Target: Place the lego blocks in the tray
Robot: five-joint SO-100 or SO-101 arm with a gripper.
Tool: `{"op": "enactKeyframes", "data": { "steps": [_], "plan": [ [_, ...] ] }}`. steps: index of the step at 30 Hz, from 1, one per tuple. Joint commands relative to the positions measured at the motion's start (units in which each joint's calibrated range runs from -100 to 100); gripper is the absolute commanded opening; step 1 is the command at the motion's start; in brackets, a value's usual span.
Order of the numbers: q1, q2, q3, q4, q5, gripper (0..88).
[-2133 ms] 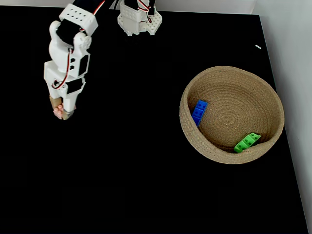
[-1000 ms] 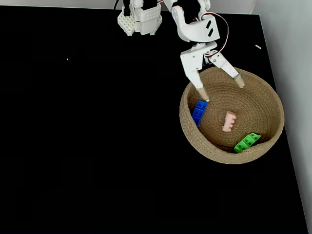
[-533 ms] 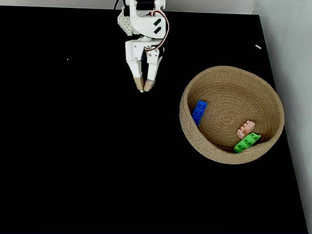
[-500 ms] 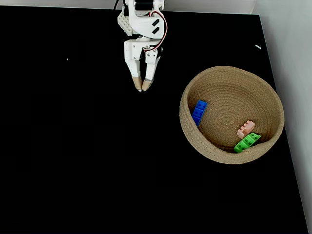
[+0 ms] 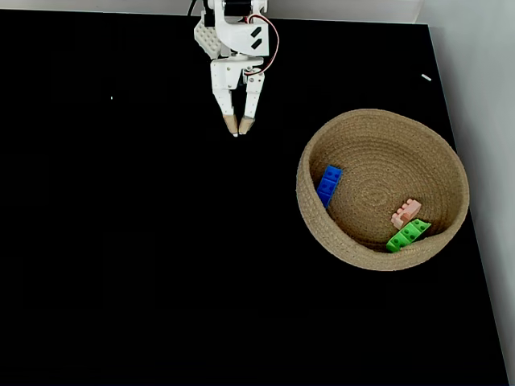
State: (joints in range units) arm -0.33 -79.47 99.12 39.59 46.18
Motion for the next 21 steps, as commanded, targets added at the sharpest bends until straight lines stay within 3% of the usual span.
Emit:
{"op": "enactKeyframes", "data": {
  "steps": [1,9,14,21],
  "plan": [
    [-1.9,-7.11,0.88,12.18,1.71,0.0],
    [-1.24,-16.48,0.88,33.26,8.11,0.0],
    [-0.99,-18.03,0.88,34.01,9.13,0.0],
    [-0.66,-19.32,0.88,34.01,6.15,0.1]
  ]
}}
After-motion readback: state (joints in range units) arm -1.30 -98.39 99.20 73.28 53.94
